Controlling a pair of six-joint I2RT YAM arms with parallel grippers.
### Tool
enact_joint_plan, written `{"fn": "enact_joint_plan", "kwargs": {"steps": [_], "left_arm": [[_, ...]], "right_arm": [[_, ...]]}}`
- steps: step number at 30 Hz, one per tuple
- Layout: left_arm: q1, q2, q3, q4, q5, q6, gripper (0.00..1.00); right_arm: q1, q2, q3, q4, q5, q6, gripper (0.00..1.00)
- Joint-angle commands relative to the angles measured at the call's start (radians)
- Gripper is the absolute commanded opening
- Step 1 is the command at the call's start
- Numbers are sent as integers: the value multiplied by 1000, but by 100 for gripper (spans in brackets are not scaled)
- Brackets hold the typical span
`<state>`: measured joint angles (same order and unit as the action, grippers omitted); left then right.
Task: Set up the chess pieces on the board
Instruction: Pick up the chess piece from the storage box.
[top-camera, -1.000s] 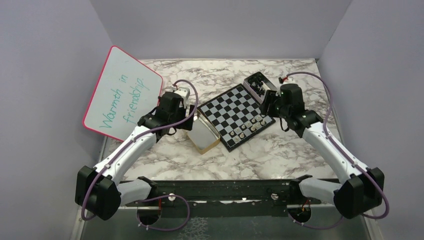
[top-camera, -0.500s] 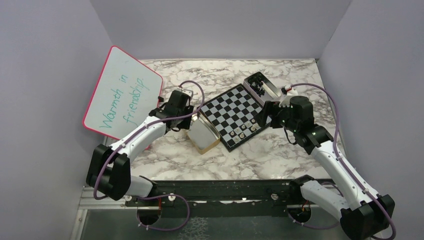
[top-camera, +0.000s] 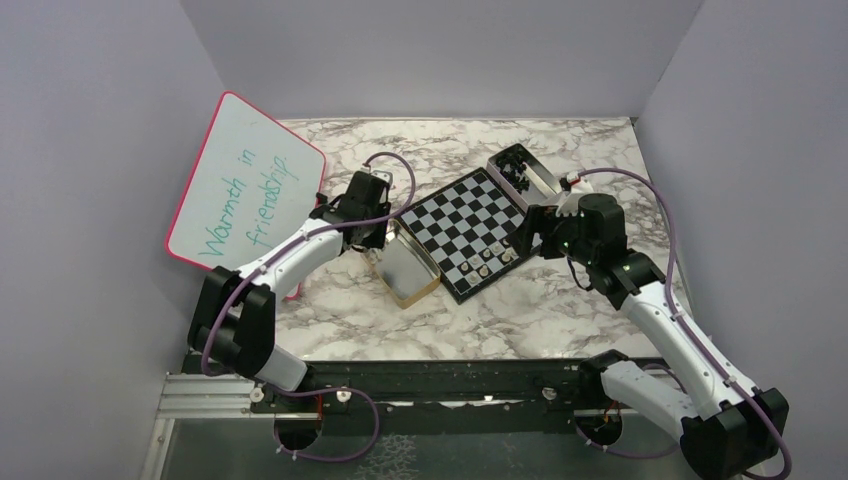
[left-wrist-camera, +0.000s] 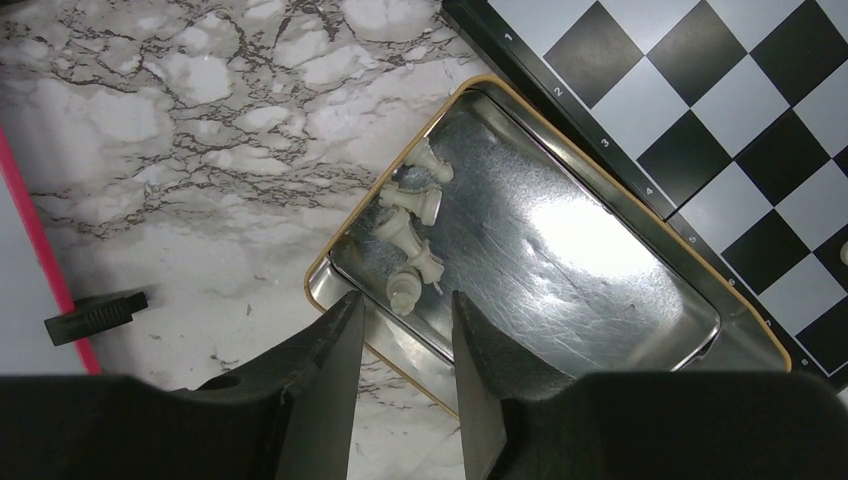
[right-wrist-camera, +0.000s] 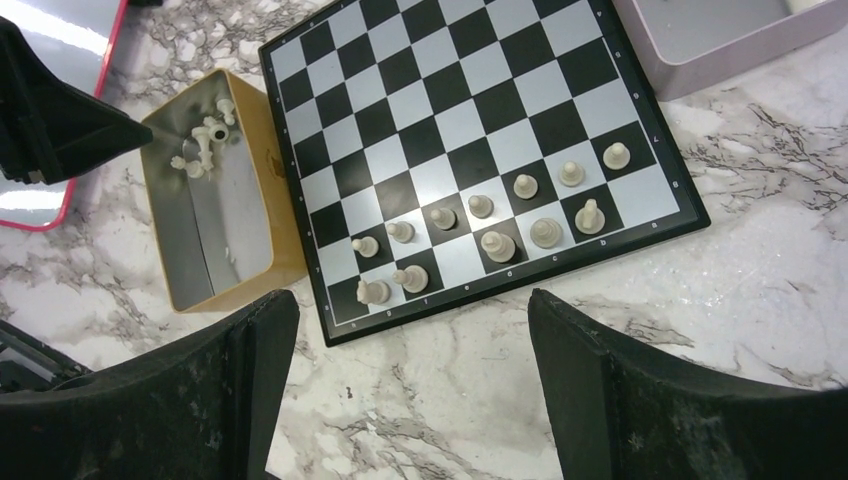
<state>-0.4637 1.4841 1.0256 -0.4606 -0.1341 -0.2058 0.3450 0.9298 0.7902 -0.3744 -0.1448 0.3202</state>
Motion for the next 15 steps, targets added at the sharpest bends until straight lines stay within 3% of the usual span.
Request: {"fn": "enact_joint_plan", "kwargs": {"steps": [1, 15], "left_arm": [[7, 24, 36, -14, 19, -23, 37], [5, 67, 37, -45, 41, 11, 32]], "right_arm": [[-5, 9, 3, 27, -23, -18, 90], [-4, 4, 1, 26, -26, -16, 90]]}}
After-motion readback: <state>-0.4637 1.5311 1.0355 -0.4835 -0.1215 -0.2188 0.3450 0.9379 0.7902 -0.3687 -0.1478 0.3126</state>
